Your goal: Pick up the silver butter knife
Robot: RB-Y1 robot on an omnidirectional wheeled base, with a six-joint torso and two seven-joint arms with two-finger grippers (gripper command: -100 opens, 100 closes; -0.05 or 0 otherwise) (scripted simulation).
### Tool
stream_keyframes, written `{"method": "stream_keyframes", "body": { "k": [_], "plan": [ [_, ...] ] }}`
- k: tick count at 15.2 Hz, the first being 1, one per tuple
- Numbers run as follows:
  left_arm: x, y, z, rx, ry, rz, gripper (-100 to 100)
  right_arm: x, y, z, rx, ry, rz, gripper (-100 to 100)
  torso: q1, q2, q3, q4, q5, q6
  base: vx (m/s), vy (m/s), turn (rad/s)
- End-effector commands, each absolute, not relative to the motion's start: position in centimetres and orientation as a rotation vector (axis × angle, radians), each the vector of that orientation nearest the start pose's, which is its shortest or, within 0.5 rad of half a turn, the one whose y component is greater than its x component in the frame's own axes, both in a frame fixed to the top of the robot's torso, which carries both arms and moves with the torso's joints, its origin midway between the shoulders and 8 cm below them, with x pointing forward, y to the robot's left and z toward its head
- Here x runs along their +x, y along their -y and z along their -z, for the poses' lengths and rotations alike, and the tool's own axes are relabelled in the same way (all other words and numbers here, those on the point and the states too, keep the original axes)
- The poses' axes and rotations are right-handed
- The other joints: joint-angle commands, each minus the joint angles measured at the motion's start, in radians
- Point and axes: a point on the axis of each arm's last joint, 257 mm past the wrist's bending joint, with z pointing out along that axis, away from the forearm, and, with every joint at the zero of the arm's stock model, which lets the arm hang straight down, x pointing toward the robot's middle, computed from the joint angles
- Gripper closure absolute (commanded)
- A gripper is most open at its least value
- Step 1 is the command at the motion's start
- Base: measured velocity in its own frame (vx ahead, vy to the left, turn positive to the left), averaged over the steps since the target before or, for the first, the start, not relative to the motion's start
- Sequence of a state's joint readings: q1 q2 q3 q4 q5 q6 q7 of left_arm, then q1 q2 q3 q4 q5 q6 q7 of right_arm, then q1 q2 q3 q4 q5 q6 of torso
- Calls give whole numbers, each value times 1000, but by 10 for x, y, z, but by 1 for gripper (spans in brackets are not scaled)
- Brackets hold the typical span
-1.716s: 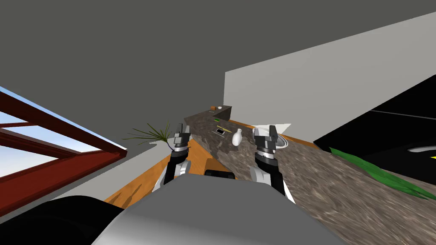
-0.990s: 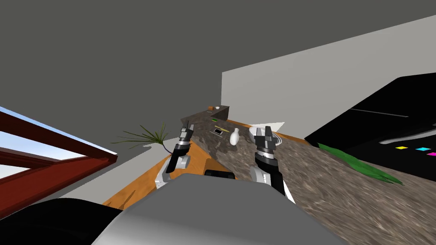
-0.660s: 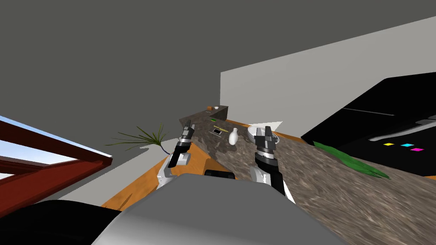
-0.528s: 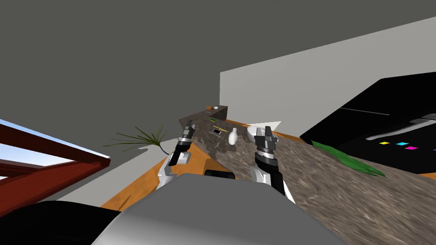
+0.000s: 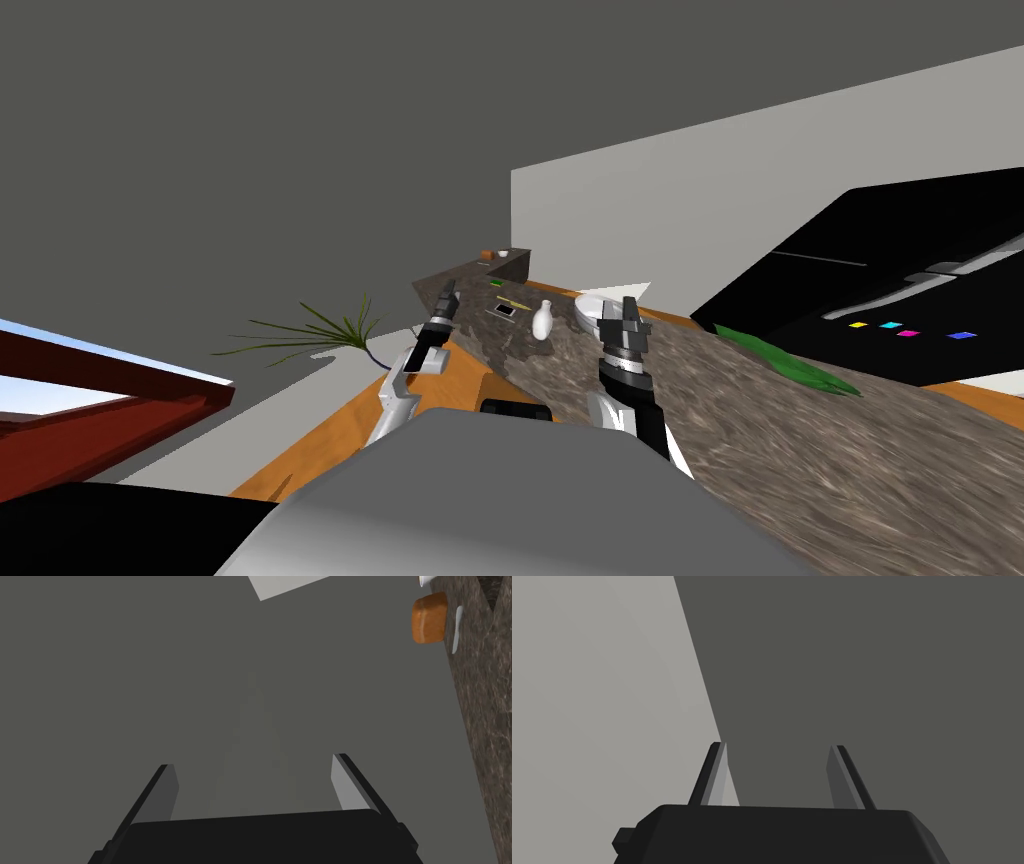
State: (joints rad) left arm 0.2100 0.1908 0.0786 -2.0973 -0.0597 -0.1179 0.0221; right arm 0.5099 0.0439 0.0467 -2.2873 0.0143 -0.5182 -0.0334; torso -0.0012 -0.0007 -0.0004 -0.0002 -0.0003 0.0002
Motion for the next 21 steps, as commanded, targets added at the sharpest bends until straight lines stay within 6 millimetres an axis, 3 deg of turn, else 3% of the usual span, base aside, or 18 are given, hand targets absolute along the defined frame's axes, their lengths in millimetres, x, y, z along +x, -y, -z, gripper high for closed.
{"method": "stream_keyframes", "body": {
  "k": [1,2,9,10,16,17,20,21],
  "plan": [
    [463,-296,33,-757,-981,1127,-100,340,267,-28,684,-561,-1370,0,0,0,0,0,0,0,4,-12,-33],
    [473,-299,33,-758,-993,1108,-100,340,267,-28,684,-561,-1370,0,0,0,0,0,0,0,7,-17,-80],
    [490,-310,52,-833,-1055,1049,-100,340,267,-28,684,-561,-1370,0,0,0,0,0,0,0,6,-11,-52],
    [501,-315,54,-846,-1071,1022,-100,340,267,-28,684,-561,-1370,0,1,0,0,0,0,0,5,-13,-106],
    [515,-327,74,-920,-1129,958,-100,340,267,-28,684,-561,-1370,0,0,0,0,0,0,0,8,-14,-62],
    [525,-332,74,-927,-1138,935,-100,340,267,-28,684,-561,-1370,0,0,0,0,0,0,0,8,-14,-81],
    [526,-337,87,-969,-1166,908,-100,340,267,-28,684,-561,-1370,0,0,0,0,0,0,0,7,-11,-54],
    [536,-343,89,-983,-1179,880,-100,340,267,-28,684,-561,-1370,0,0,0,0,0,0,0,8,-16,-103]
  ]
}}
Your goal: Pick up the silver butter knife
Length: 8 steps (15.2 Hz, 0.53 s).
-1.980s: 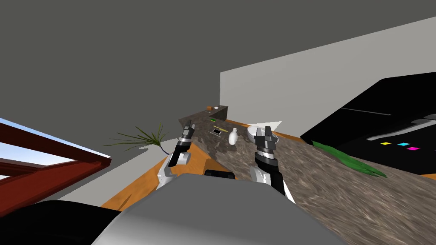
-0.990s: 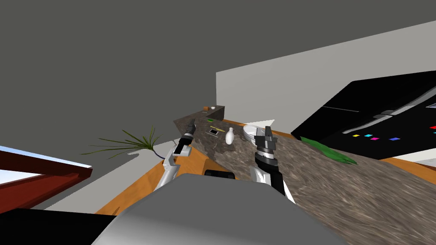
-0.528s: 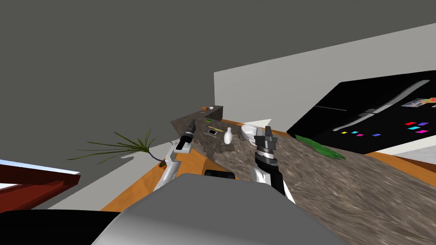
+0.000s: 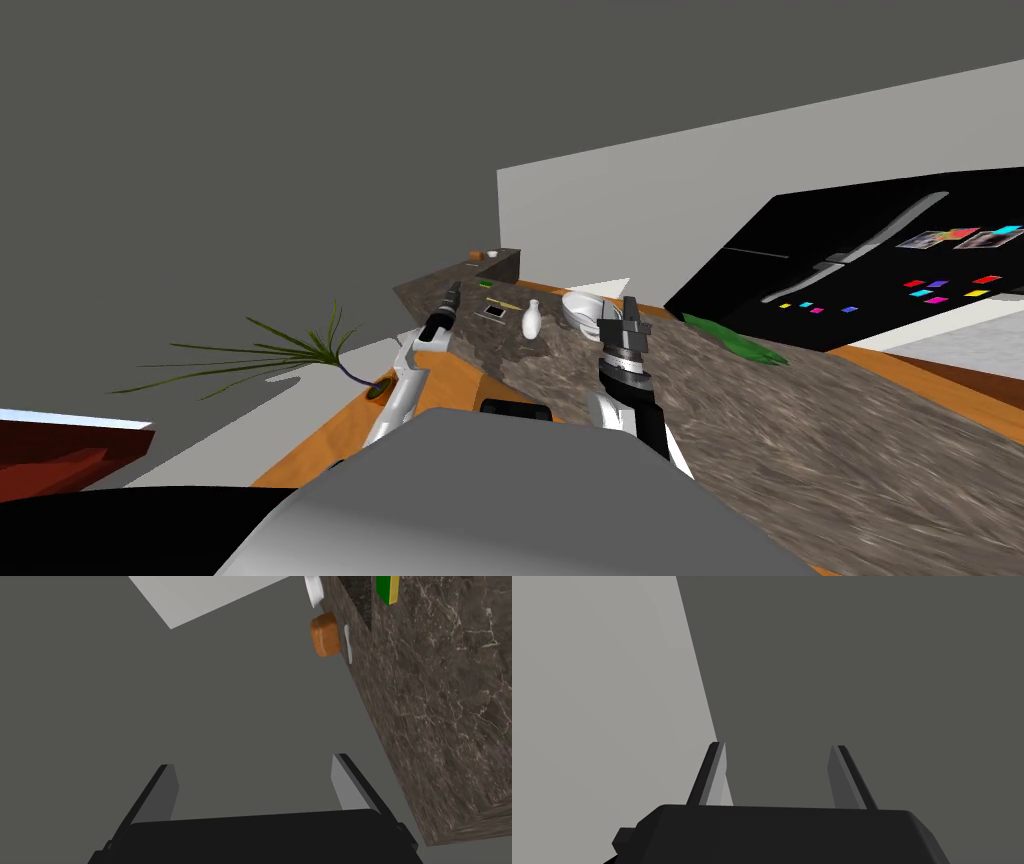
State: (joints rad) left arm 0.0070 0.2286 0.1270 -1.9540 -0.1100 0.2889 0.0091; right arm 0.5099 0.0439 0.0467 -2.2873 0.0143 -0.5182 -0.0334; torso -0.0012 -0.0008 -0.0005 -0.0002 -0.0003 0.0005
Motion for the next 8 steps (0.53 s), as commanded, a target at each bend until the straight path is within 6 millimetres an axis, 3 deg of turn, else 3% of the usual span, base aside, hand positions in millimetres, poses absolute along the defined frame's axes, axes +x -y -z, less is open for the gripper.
{"method": "stream_keyframes", "body": {
  "k": [1,8],
  "plan": [
    [536,-344,93,-996,-1188,871,-100,340,267,-28,684,-561,-1370,0,0,0,0,0,0,0,11,-18,-117],
    [552,-362,117,-1089,-1255,771,-100,340,267,-28,684,-561,-1370,0,0,0,0,0,0,-1,9,-12,-55]
  ]
}}
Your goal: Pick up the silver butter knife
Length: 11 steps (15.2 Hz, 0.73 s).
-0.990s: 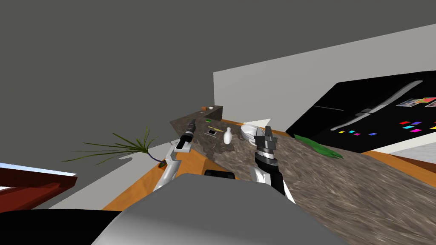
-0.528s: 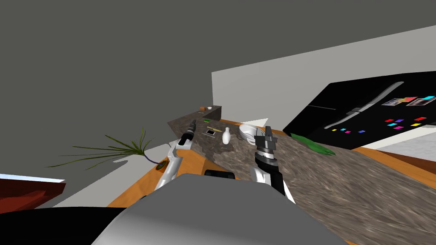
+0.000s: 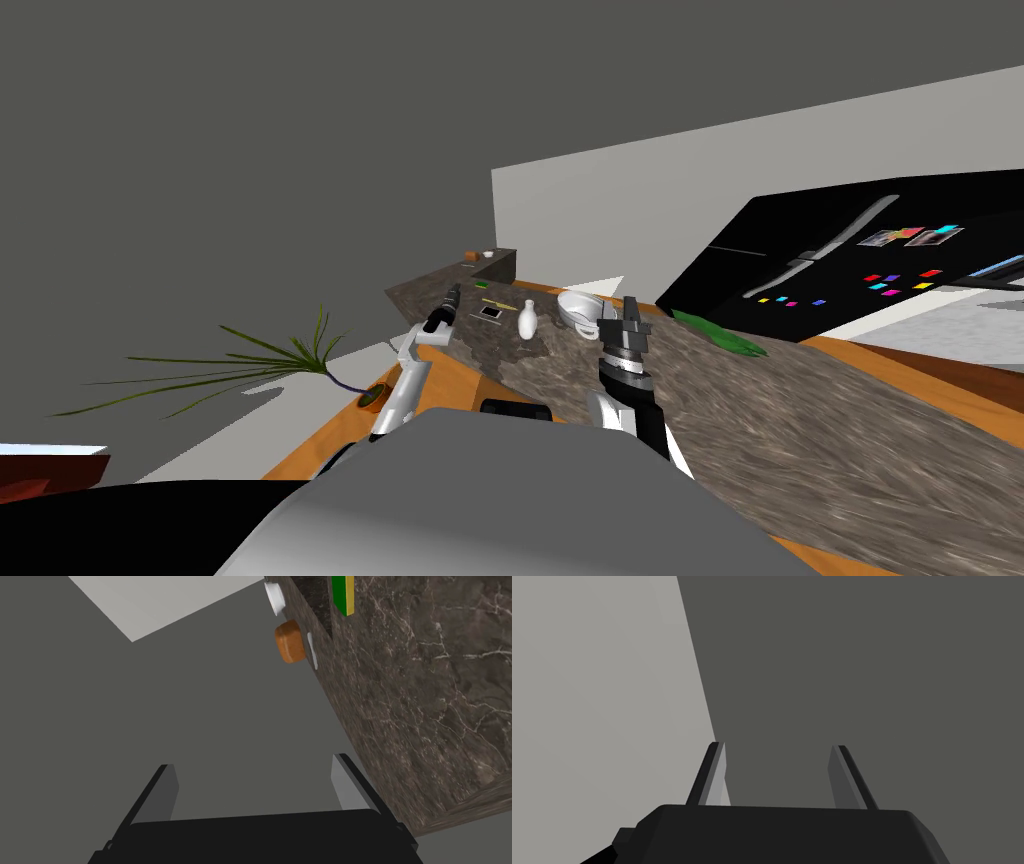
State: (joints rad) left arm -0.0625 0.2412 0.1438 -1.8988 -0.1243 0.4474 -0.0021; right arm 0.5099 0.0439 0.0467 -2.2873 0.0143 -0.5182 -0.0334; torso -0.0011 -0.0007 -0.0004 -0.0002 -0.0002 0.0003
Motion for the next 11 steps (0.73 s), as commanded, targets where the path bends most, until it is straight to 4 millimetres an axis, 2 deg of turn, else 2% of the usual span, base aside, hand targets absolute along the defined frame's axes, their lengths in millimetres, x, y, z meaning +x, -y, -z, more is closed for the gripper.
{"method": "stream_keyframes", "body": {
  "k": [1,3,4,8,9,11],
  "plan": [
    [552,-364,121,-1104,-1265,761,-100,340,267,-28,684,-561,-1370,0,0,0,0,0,0,0,11,-19,-111],
    [551,-366,128,-1128,-1280,744,-100,340,267,-28,684,-561,-1370,0,0,0,0,0,0,0,8,-9,-28],
    [559,-372,131,-1144,-1293,715,-100,340,267,-28,684,-561,-1370,0,0,0,0,0,0,0,10,-16,-114],
    [556,-376,143,-1185,-1319,686,-100,340,267,-28,684,-561,-1370,0,0,0,0,0,0,-1,9,-10,-33],
    [562,-382,148,-1205,-1336,652,-100,340,267,-28,684,-561,-1370,0,1,0,0,0,0,-1,9,-12,-94],
    [560,-385,157,-1236,-1354,629,-100,340,267,-28,684,-561,-1370,0,0,0,0,0,0,0,12,-12,-103]
  ]
}}
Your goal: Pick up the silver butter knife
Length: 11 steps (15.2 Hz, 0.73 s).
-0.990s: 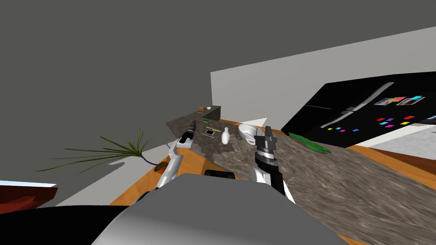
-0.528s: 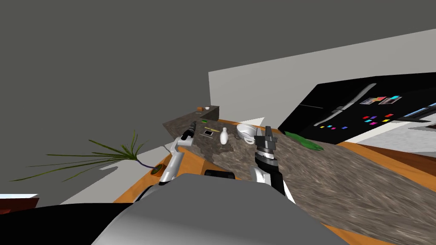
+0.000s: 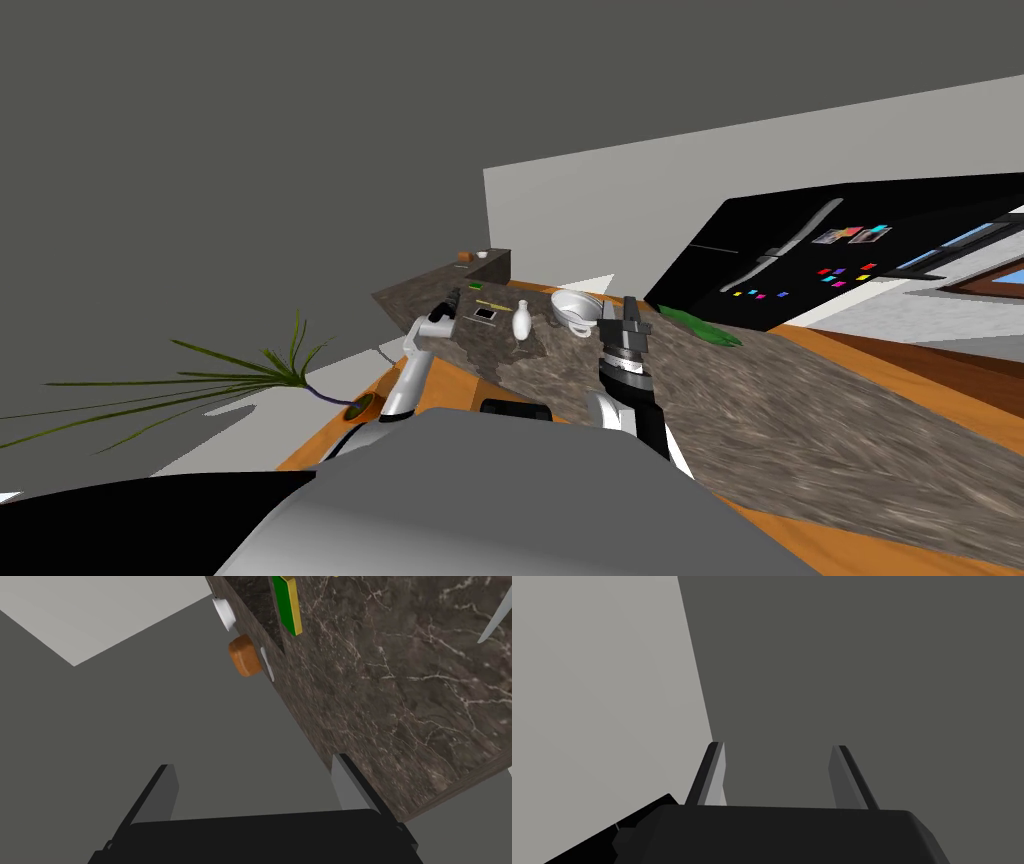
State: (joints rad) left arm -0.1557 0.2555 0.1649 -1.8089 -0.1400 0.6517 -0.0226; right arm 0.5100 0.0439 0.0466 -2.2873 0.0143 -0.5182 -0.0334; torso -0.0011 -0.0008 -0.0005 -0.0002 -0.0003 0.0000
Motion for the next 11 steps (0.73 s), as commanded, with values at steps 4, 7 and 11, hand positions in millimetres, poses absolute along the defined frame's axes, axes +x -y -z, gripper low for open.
{"method": "stream_keyframes", "body": {
  "k": [4,7,11],
  "plan": [
    [562,-393,171,-1290,-1392,570,-100,340,267,-28,684,-561,-1370,0,0,0,0,0,0,0,13,-13,-60],
    [563,-400,183,-1334,-1425,519,-100,340,267,-28,684,-561,-1370,0,0,0,0,0,0,0,11,-13,-72],
    [562,-406,198,-1387,-1464,458,-100,340,267,-28,684,-561,-1370,0,0,0,0,0,0,0,13,-13,-65]
  ]
}}
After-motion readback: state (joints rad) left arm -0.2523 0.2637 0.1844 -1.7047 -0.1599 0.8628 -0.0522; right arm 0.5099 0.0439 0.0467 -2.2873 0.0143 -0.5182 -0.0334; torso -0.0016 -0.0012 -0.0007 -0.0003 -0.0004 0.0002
